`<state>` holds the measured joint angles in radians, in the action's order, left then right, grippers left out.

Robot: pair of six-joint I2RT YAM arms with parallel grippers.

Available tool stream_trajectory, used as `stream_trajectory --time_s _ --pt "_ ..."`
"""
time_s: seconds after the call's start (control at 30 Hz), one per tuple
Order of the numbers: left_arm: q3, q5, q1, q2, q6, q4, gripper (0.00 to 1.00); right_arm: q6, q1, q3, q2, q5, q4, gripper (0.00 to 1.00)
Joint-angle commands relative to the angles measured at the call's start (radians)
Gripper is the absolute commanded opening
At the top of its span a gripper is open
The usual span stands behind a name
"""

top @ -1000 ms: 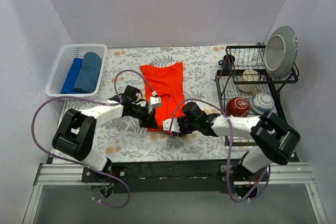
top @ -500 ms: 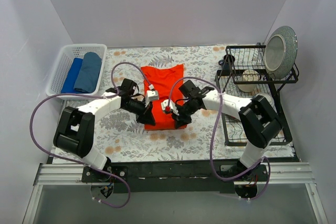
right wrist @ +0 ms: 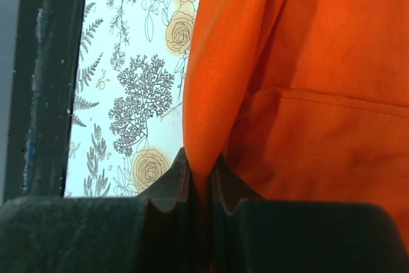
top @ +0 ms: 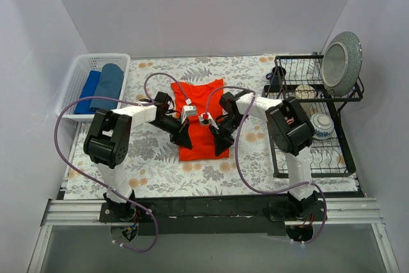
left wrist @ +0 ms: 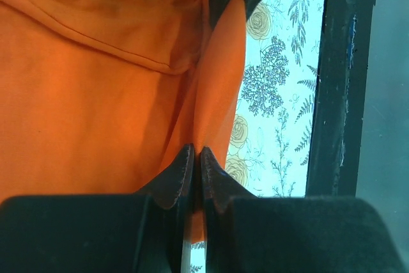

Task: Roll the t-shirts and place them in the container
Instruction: Roll the T-shirt to the center of the board.

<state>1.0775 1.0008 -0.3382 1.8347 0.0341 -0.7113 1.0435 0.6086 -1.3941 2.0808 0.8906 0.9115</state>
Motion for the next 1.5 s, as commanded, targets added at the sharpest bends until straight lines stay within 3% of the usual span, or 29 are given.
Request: stream_trajectory --time_s 0.0,0.13,0.23,0.43,0.5,0.67,0.87,1.07,1.37,1.47 --pt "0.039 -0.048 0.039 0.026 0.056 -0.047 0.0 0.067 -0.041 -0.086 0.094 -0.044 0.239 0.01" --pt "0.041 -0.063 0.047 0.054 0.066 -0.036 0.0 0.125 -0.044 -0.203 0.211 -0.045 0.346 0.01" --pt "0.022 -0.154 0.053 0.043 -0.024 0.069 0.26 0.121 -0.046 -0.269 0.286 -0.056 0.391 0.01" --pt "-0.046 -0.292 0.071 -0.162 -0.145 0.271 0.4 0.06 -0.052 -0.324 0.37 -0.059 0.394 0.01" --pt "-0.114 -0.353 0.05 -0.283 -0.16 0.337 0.57 0.015 -0.053 -0.341 0.393 -0.047 0.392 0.01" --pt "-0.286 -0.375 -0.04 -0.512 -0.047 0.441 0.59 -0.025 -0.047 -0.41 0.463 -0.053 0.392 0.01" --pt "-0.487 -0.427 -0.275 -0.684 0.038 0.581 0.61 -0.082 -0.021 -0.493 0.529 -0.133 0.394 0.01" --pt "-0.588 -0.525 -0.378 -0.689 0.058 0.699 0.61 -0.086 -0.004 -0.514 0.545 -0.157 0.391 0.01" --pt "-0.705 -0.637 -0.4 -0.58 0.158 0.805 0.6 -0.092 0.006 -0.531 0.567 -0.159 0.392 0.01" --pt "-0.708 -0.682 -0.4 -0.51 0.161 0.809 0.54 -0.089 0.005 -0.534 0.568 -0.156 0.391 0.01"
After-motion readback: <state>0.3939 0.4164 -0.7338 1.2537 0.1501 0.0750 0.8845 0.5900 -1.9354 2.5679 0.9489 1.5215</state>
